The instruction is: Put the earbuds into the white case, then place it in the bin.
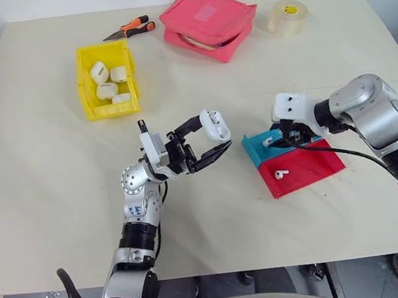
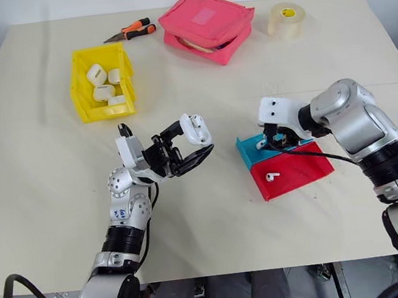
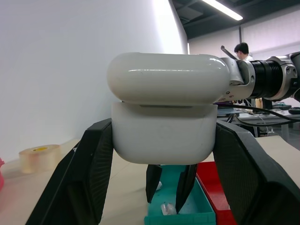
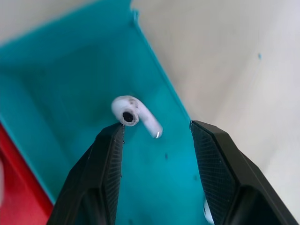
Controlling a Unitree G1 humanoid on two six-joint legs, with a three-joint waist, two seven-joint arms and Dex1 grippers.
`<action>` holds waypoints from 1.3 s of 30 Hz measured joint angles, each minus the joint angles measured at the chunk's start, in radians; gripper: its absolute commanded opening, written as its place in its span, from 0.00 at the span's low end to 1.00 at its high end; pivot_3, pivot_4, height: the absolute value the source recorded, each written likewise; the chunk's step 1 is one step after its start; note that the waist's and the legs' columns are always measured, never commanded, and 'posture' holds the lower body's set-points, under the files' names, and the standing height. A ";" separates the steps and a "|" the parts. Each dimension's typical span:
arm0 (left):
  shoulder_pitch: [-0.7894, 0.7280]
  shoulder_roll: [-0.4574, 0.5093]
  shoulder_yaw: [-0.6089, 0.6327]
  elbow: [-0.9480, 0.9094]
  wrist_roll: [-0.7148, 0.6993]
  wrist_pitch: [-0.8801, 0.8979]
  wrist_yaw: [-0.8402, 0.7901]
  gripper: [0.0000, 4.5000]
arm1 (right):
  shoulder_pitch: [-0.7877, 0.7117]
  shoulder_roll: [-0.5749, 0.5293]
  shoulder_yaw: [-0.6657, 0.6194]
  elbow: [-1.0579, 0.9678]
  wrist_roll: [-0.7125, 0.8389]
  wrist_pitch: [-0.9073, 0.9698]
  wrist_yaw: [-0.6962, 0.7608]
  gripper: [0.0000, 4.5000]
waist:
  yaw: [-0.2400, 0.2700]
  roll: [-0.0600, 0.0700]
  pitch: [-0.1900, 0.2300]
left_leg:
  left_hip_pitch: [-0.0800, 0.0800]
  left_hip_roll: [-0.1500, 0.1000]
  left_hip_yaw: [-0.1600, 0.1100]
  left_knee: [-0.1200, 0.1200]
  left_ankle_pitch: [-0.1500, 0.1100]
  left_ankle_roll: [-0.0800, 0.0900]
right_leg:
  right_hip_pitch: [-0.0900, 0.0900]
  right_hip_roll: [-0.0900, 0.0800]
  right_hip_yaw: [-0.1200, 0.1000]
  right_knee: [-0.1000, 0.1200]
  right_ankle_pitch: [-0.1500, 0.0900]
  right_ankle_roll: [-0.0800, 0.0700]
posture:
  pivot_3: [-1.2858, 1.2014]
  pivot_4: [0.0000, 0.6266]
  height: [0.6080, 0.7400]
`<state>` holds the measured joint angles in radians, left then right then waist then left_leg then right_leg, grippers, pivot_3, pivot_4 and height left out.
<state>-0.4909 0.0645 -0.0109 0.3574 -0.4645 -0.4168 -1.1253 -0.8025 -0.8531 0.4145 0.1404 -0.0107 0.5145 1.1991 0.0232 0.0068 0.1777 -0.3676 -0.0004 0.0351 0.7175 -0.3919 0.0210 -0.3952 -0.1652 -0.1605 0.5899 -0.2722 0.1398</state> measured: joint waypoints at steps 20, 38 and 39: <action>-0.002 0.005 -0.002 0.001 0.000 0.000 0.000 0.62 | 0.006 -0.029 -0.073 -0.098 0.005 0.087 0.024 0.52 | -0.001 0.000 0.000 | 0.000 0.000 0.000 0.000 0.000 0.000 | 0.000 0.000 0.000 0.000 0.000 0.000 | 0.52 0.24 1.00; -0.007 0.003 -0.003 0.003 0.000 0.000 0.000 0.62 | 0.036 -0.149 -0.107 -0.049 -0.011 -0.009 0.042 0.56 | -0.002 0.000 0.000 | 0.000 0.000 0.000 0.000 0.000 0.000 | 0.000 0.000 0.000 0.000 0.000 0.000 | 0.52 0.24 1.00; -0.007 0.001 -0.005 0.003 0.000 0.000 0.000 0.62 | 0.041 -0.162 -0.110 -0.049 -0.011 -0.021 0.055 0.60 | -0.001 0.000 0.000 | 0.000 0.000 0.000 0.000 0.000 0.000 | 0.000 0.000 0.000 0.000 0.000 0.000 | 0.52 0.24 1.00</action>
<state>-0.4978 0.0652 -0.0156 0.3609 -0.4646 -0.4171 -1.1252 -0.7613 -1.0153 0.3046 0.0912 -0.0215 0.4931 1.2541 0.0223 0.0068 0.1777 -0.3674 -0.0003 0.0354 0.7175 -0.3919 0.0210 -0.3952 -0.1652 -0.1604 0.5900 -0.2722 0.1398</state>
